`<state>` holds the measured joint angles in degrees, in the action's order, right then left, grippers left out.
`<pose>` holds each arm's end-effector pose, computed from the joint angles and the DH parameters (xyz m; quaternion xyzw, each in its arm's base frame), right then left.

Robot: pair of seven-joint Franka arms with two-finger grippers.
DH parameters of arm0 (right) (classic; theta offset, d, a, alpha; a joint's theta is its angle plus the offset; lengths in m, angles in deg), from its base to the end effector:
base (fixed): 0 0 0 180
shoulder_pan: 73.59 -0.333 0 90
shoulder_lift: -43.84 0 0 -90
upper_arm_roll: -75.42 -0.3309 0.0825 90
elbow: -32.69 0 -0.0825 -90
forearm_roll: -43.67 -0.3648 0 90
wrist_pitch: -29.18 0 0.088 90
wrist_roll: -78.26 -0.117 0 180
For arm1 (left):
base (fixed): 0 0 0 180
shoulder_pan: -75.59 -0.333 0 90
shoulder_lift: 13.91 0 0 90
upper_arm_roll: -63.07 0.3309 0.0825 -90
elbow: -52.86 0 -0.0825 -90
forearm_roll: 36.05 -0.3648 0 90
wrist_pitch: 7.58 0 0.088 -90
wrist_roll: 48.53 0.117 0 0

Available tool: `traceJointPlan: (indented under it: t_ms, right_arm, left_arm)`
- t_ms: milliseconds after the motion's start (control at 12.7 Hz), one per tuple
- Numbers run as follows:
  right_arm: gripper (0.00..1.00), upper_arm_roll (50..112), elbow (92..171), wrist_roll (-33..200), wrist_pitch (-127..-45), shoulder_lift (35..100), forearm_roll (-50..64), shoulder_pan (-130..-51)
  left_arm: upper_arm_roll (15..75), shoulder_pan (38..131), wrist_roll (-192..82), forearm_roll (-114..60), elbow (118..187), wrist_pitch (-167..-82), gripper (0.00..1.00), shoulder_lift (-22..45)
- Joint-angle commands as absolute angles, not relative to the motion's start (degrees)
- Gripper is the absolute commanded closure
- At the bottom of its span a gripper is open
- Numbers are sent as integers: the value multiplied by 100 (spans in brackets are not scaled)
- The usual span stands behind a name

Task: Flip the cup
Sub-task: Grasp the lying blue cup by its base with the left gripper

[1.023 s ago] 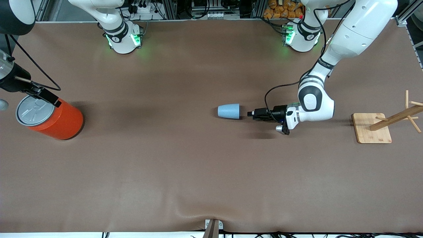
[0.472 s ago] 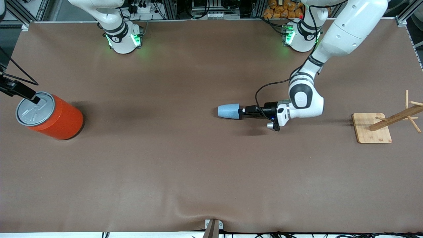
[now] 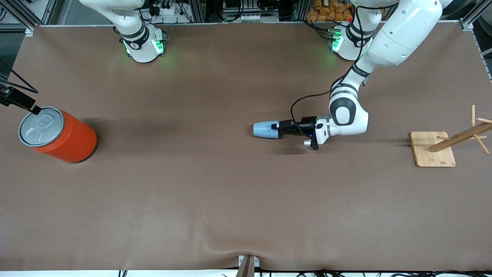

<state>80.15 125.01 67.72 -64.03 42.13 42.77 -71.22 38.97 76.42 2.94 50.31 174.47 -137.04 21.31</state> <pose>0.5275 -0.0647 0.6319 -0.9878 0.1536 -0.0224 0.0098 0.4767 -0.2655 0.1572 0.8350 0.0288 -0.0798 0.5436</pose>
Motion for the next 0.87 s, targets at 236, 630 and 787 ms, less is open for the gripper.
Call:
traceJointPlan:
  t_ms: [236, 630, 787]
  right_arm:
    - [0, 8052, 12321, 6763, -6109, 4288, 4252, -7131]
    - [0, 8034, 12278, 6772, -6108, 4288, 4270, -7149]
    - [0, 8034, 12269, 6772, -6108, 4288, 4270, -7157]
  left_arm:
    - [3899, 7850, 535, 5396, 17345, -14100, 100, 2002]
    - [3917, 7823, -1049, 4774, 16802, -14100, 100, 1369]
    - [3925, 7814, -2744, 3696, 16468, -14100, 100, 1202]
